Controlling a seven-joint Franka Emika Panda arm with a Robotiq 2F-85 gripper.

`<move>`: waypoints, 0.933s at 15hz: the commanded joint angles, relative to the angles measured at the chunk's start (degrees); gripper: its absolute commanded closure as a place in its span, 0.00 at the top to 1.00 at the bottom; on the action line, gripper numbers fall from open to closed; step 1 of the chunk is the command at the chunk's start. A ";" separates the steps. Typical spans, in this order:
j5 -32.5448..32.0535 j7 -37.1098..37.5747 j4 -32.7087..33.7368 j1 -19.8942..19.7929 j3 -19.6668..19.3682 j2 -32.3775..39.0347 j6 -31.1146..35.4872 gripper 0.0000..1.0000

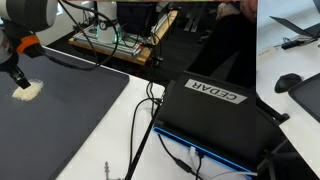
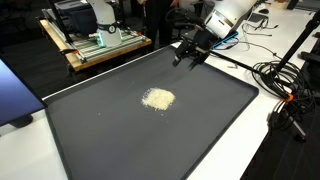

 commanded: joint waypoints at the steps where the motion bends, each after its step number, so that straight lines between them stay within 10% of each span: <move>1: 4.29 -7.20 4.02 -2.58 -0.03 1.19 -0.58 1.00; 14: 15.33 -30.31 5.48 -14.32 1.29 0.38 3.77 1.00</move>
